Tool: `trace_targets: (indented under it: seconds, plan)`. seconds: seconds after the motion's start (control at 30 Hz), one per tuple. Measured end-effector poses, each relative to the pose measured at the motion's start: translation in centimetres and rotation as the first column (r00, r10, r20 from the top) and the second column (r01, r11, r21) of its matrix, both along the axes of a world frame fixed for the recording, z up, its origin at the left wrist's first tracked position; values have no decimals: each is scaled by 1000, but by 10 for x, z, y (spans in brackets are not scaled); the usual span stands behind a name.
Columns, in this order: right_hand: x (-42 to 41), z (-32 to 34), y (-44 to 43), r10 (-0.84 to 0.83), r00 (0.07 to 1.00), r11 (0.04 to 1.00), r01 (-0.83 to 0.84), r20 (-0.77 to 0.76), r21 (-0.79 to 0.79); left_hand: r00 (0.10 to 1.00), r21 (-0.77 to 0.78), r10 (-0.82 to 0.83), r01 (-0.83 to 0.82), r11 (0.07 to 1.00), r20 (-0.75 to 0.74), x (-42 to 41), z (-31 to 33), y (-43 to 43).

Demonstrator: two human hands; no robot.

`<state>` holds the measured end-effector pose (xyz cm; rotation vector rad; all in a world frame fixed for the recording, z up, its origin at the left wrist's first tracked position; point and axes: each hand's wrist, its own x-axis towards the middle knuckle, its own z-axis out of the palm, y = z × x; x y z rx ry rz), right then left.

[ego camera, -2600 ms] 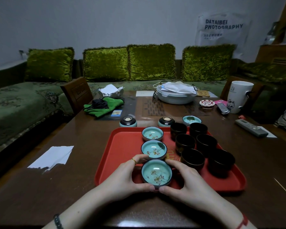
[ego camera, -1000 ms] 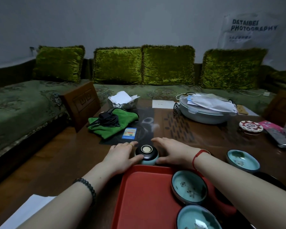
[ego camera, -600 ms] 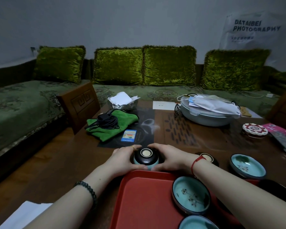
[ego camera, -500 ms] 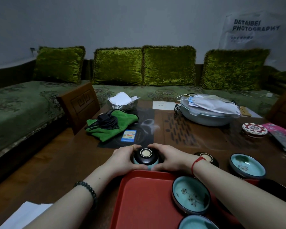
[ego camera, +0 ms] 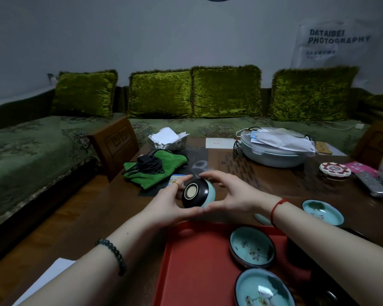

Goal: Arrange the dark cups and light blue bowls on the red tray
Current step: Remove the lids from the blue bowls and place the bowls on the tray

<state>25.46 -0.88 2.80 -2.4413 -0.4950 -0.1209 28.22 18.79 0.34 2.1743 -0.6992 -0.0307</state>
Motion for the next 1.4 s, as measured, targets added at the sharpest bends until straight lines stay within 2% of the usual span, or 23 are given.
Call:
trace_targets:
  seconds: [0.1, 0.27, 0.4, 0.53, 0.63, 0.73, 0.83, 0.97, 1.17, 1.4]
  plan:
    - [-16, 16, 7, 33, 999, 999, -34, 36, 34, 999, -45, -53, 52, 998, -6, -13, 9, 4]
    - [-42, 30, 18, 37, 999, 985, -40, 19, 169, 985, -228, -148, 124, 966, -88, -35, 17, 8]
    - [-59, 27, 18, -16, 996, 962, 39, -90, 269, 984, -327, -162, 129, 936, -78, -53, 18, 7]
    - [-69, 15, 21, 39, 971, 918, 59, -237, 393, 990, -381, -130, 99, 919, -57, -67, 12, 5]
    - [-75, 8, 24, 5, 966, 907, 104, -258, 407, 987, -393, -135, 89, 915, -90, -74, 6, 8]
    - [-80, 5, 24, -54, 974, 943, 122, -220, 310, 976, -390, -166, 98, 916, -144, -77, 5, 16]
    - [-85, 4, 23, -114, 979, 972, 144, -167, 186, 967, -354, -183, 112, 928, -175, -78, 5, 26]
    - [-87, -2, 27, -140, 979, 983, 155, -146, 102, 977, -272, -147, 101, 957, -156, -77, 2, 32]
    - [-84, -17, 27, -126, 984, 992, 128, -127, 9, 1000, 65, -20, 19, 998, 9, -71, -10, 34]
    - [-78, -29, 27, -126, 981, 990, 115, -149, -80, 999, 155, -4, -4, 988, 49, -66, -20, 33]
